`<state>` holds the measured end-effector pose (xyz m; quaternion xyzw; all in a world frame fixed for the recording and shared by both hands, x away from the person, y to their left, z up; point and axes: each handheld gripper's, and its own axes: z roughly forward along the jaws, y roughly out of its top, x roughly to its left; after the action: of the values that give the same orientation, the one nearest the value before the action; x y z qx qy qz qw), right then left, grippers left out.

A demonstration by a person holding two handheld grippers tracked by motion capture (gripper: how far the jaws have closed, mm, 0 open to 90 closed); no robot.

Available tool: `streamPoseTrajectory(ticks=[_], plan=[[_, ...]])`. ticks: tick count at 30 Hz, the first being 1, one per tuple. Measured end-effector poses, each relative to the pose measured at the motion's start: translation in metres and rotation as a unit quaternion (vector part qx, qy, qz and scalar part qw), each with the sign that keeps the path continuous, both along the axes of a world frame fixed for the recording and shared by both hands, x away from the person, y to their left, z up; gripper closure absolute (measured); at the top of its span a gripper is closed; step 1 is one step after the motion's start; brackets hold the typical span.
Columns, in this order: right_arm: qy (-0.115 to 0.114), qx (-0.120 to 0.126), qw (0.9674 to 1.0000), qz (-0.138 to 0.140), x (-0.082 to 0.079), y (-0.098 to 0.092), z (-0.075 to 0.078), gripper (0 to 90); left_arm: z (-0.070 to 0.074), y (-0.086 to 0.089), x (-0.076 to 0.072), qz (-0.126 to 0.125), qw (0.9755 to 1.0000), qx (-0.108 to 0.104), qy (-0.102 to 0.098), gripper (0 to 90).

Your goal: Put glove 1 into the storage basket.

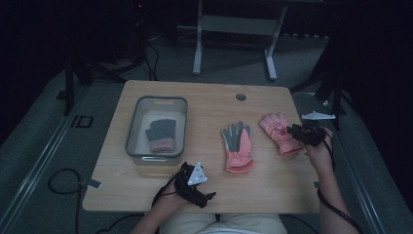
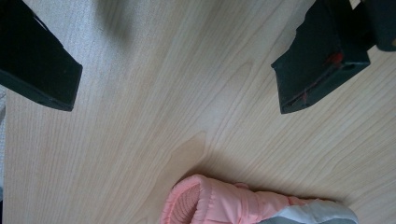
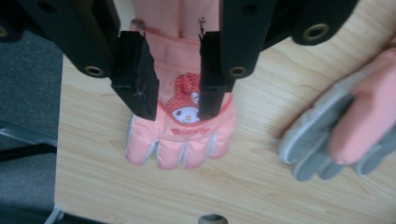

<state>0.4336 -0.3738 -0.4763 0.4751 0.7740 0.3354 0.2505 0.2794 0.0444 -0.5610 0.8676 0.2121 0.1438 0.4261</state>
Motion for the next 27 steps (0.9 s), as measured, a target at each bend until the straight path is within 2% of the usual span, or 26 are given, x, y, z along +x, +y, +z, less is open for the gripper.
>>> streamPoseTrajectory(ticks=[4,6,9,13,14,15,16,20,21,22,23,27], plan=[[0.016,-0.014,0.9997,0.009,0.016,0.001,-0.013,59.6,0.000,0.000,0.000,0.002,1.0000,-0.003,0.001,0.1],[0.026,-0.014,0.9994,0.020,0.024,0.004,-0.021,57.5,0.000,0.000,0.000,0.002,1.0000,-0.005,0.000,0.1],[0.043,-0.024,0.9986,0.021,0.034,0.008,-0.033,58.2,0.000,0.000,0.000,0.002,1.0000,-0.001,0.000,0.1],[0.052,-0.042,0.9975,0.022,0.041,0.011,-0.046,64.6,0.000,0.000,-0.001,0.000,1.0000,0.000,-0.001,0.1],[0.054,-0.041,0.9975,0.021,0.042,0.011,-0.048,67.6,0.000,0.000,-0.001,0.000,1.0000,0.000,-0.002,0.1],[0.060,-0.029,0.9977,0.011,0.043,0.010,-0.049,71.8,0.000,-0.001,-0.002,0.000,1.0000,0.001,-0.003,0.1],[0.065,-0.016,0.9977,0.002,0.043,0.008,-0.049,76.7,0.000,-0.001,-0.002,-0.001,1.0000,0.001,-0.004,0.1],[0.077,-0.006,0.9968,-0.021,0.042,0.011,-0.045,85.8,0.000,0.000,-0.001,0.001,1.0000,0.001,-0.003,0.1],[0.074,0.000,0.9970,-0.025,0.037,0.013,-0.036,86.7,0.000,0.000,-0.001,0.001,1.0000,-0.001,-0.003,0.1],[0.074,0.000,0.9970,-0.025,0.037,0.013,-0.036,86.7,0.000,0.000,-0.001,0.001,1.0000,-0.002,-0.004,0.1],[0.072,0.014,0.9970,-0.025,0.034,0.013,-0.031,86.8,0.000,0.000,-0.001,0.001,1.0000,-0.001,-0.005,0.1],[0.046,0.044,0.9968,-0.048,0.014,0.014,-0.008,86.9,0.000,0.001,-0.001,0.002,1.0000,0.000,-0.003,0.1]])
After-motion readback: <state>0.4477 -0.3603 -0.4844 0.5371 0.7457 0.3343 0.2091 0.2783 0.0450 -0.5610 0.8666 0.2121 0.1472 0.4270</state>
